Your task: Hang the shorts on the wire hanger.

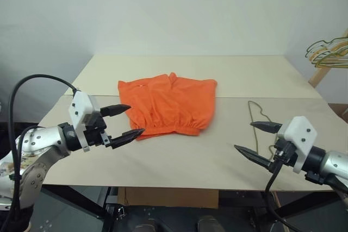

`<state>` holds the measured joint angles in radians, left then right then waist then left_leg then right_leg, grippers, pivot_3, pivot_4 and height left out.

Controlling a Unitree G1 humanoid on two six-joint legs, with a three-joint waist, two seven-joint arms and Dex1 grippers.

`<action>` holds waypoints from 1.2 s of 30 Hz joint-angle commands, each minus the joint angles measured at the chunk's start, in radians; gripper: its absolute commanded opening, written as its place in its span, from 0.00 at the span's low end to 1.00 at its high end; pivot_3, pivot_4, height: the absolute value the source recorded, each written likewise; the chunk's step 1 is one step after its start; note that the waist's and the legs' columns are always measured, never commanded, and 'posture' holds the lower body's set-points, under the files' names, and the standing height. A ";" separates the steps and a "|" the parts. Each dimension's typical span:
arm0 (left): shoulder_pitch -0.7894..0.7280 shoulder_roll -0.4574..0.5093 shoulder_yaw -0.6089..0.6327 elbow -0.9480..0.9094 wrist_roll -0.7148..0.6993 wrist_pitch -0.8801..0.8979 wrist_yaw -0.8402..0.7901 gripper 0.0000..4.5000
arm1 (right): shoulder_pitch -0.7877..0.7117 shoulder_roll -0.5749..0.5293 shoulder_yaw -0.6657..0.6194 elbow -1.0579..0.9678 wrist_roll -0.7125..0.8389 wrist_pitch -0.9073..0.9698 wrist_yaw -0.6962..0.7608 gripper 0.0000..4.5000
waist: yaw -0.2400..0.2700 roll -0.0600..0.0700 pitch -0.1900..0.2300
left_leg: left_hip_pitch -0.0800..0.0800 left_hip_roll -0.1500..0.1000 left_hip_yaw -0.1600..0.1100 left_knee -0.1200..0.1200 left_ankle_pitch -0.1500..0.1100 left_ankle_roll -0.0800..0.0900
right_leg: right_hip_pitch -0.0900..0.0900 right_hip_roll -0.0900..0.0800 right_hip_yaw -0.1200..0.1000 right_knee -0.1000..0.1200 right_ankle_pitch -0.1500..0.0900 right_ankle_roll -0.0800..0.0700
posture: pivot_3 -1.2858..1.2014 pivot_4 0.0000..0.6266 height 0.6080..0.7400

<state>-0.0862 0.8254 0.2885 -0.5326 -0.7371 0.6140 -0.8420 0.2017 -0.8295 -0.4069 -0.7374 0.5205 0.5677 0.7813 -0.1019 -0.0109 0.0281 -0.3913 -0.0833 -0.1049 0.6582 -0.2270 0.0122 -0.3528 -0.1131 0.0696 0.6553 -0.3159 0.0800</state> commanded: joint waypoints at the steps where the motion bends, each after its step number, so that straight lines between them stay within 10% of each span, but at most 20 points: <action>1: -0.022 0.001 0.012 -0.002 0.007 -0.028 0.000 1.00 | -0.012 0.003 -0.031 -0.031 0.006 -0.028 -0.010 1.00 | 0.000 0.000 0.000 | 0.000 0.000 0.000 0.000 0.000 0.000 | 0.000 0.000 0.000 0.000 0.000 0.000 | 0.42 0.00 1.00; 20: 0.036 -0.008 0.071 -0.035 -0.005 -0.024 0.007 1.00 | -0.170 -0.025 0.133 0.023 -0.070 -0.052 -0.010 1.00 | 0.000 0.000 0.000 | 0.000 0.001 0.000 0.000 0.000 0.000 | 0.000 0.000 0.000 0.000 0.000 0.000 | 0.43 0.00 1.00; 36: 0.024 -0.020 0.050 -0.030 0.001 -0.042 -0.004 1.00 | -0.784 0.209 0.938 0.604 -0.726 -0.221 -0.021 1.00 | -0.043 0.002 0.001 | 0.001 0.004 0.001 0.000 0.004 0.006 | -0.002 0.004 0.000 0.001 0.002 -0.003 | 0.43 0.00 1.00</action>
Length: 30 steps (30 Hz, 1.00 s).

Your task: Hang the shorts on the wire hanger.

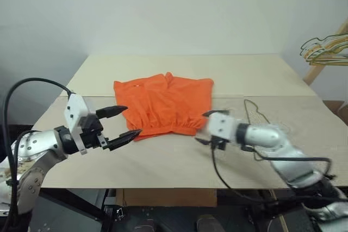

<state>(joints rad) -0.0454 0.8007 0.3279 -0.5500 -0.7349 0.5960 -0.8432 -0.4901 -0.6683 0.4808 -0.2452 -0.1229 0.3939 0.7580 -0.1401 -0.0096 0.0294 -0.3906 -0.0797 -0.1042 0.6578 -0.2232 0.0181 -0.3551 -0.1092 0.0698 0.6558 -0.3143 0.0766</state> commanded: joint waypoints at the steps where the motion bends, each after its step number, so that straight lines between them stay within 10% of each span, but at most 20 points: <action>1: -0.017 0.005 0.010 -0.011 0.000 -0.026 -0.003 1.00 | -0.128 0.081 0.073 0.172 -0.105 -0.058 0.001 1.00 | -0.010 0.000 0.000 | 0.000 0.000 0.000 0.000 0.001 0.001 | 0.000 0.000 0.000 0.000 0.000 0.000 | 0.44 0.00 1.00; 8: -0.015 0.002 0.004 -0.017 0.002 -0.033 0.002 1.00 | -0.275 0.248 0.173 0.469 -0.225 -0.056 0.021 0.87 | -0.037 0.001 0.000 | 0.001 0.001 -0.002 -0.001 0.001 0.000 | -0.001 0.002 0.000 0.001 0.000 -0.001 | 0.44 0.00 1.00; 19: -0.009 -0.005 -0.007 -0.018 0.009 -0.047 0.002 1.00 | -0.233 0.234 0.131 0.464 -0.282 -0.109 0.014 0.02 | -0.045 0.002 0.000 | 0.002 0.001 -0.002 -0.002 0.001 -0.001 | -0.002 0.003 0.000 0.004 0.000 -0.001 | 0.44 0.00 1.00; 30: -0.026 -0.004 -0.025 -0.006 0.009 -0.048 -0.004 1.00 | 0.024 -0.168 -0.081 0.327 -0.045 -0.768 0.160 0.01 | -0.044 0.003 0.001 | 0.002 0.001 -0.002 -0.002 0.000 -0.001 | 0.001 0.002 -0.001 0.001 0.000 -0.001 | 0.42 0.00 1.00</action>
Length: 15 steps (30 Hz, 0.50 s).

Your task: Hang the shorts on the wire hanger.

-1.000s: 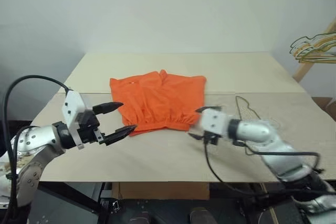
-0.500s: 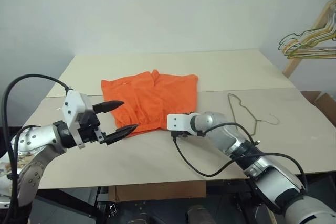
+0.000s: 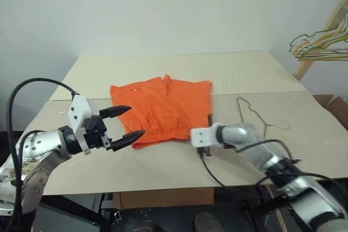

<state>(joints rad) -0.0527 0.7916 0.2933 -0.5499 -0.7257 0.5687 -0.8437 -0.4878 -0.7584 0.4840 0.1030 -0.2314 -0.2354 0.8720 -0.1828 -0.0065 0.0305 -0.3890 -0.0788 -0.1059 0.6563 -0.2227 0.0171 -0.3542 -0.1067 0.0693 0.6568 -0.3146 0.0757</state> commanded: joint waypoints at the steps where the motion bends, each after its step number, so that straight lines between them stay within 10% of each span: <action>1: -0.020 0.004 0.007 -0.005 -0.001 -0.020 -0.003 1.00 | 0.037 -0.122 -0.104 0.007 0.069 -0.193 0.055 0.01 | -0.002 0.000 0.000 | 0.000 0.000 0.000 0.000 0.000 0.000 | 0.000 0.000 0.000 0.000 0.000 0.000 | 0.42 0.00 1.00; 8: -0.045 -0.005 -0.025 0.010 0.003 -0.021 -0.006 1.00 | -0.065 -0.185 -0.133 0.302 -0.172 -0.337 -0.147 0.01 | -0.032 0.001 0.000 | 0.002 0.002 0.001 0.000 0.000 0.000 | 0.003 0.001 0.000 0.001 0.000 -0.001 | 0.41 0.00 1.00; 15: -0.059 -0.004 -0.038 0.019 0.005 -0.023 -0.013 1.00 | -0.083 -0.162 -0.142 0.339 -0.291 -0.311 -0.280 0.50 | -0.064 0.002 -0.001 | 0.000 0.002 0.001 -0.006 0.001 -0.001 | 0.002 0.002 0.002 0.001 -0.001 -0.002 | 0.41 0.00 1.00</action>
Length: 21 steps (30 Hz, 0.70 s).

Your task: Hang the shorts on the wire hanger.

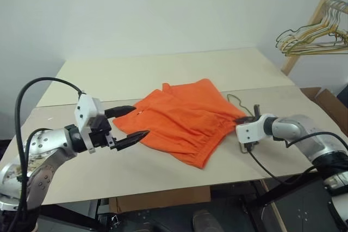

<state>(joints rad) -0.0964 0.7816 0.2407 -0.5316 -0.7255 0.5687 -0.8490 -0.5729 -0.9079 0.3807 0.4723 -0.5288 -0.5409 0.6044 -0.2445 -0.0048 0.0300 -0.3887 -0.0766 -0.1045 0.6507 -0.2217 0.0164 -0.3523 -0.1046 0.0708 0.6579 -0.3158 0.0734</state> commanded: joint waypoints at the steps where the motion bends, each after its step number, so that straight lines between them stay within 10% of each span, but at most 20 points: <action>1: -0.015 0.007 0.015 0.001 0.004 -0.022 -0.009 1.00 | 0.021 -0.028 -0.049 -0.059 0.035 0.002 0.022 0.57 | -0.004 0.000 0.000 | 0.000 0.000 0.000 0.000 0.000 0.000 | 0.000 0.000 0.000 0.000 0.000 0.000 | 0.41 0.00 1.00; 7: -0.004 0.013 0.024 -0.007 0.000 -0.017 -0.014 1.00 | 0.234 -0.145 -0.154 -0.462 0.423 0.274 0.373 0.99 | 0.001 0.001 0.000 | 0.000 0.000 0.000 0.001 0.000 0.000 | 0.001 -0.001 -0.001 -0.001 0.000 0.000 | 0.41 0.00 1.00; 13: 0.007 0.017 0.024 -0.012 -0.002 -0.016 -0.024 1.00 | 0.335 -0.060 -0.174 -0.851 0.611 0.661 0.396 0.99 | -0.009 0.001 -0.001 | 0.001 0.004 0.000 0.001 0.000 0.000 | 0.002 0.002 -0.001 0.000 0.000 0.000 | 0.41 0.00 1.00; 21: 0.021 0.016 0.012 -0.022 0.002 -0.019 -0.036 1.00 | 0.256 0.194 0.073 -0.952 0.413 1.176 0.273 0.99 | 0.015 0.000 -0.001 | 0.000 0.003 0.000 0.001 0.000 -0.001 | -0.001 0.001 0.001 -0.001 0.000 0.000 | 0.41 0.03 1.00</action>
<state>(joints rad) -0.0678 0.7893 0.2394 -0.5332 -0.7258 0.5688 -0.8815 -0.2766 -0.7290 0.4358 -0.4406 -0.0840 0.5431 0.8933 -0.2299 -0.0049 0.0295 -0.3887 -0.0734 -0.1043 0.6518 -0.2220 0.0158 -0.3537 -0.1037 0.0714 0.6573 -0.3158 0.0736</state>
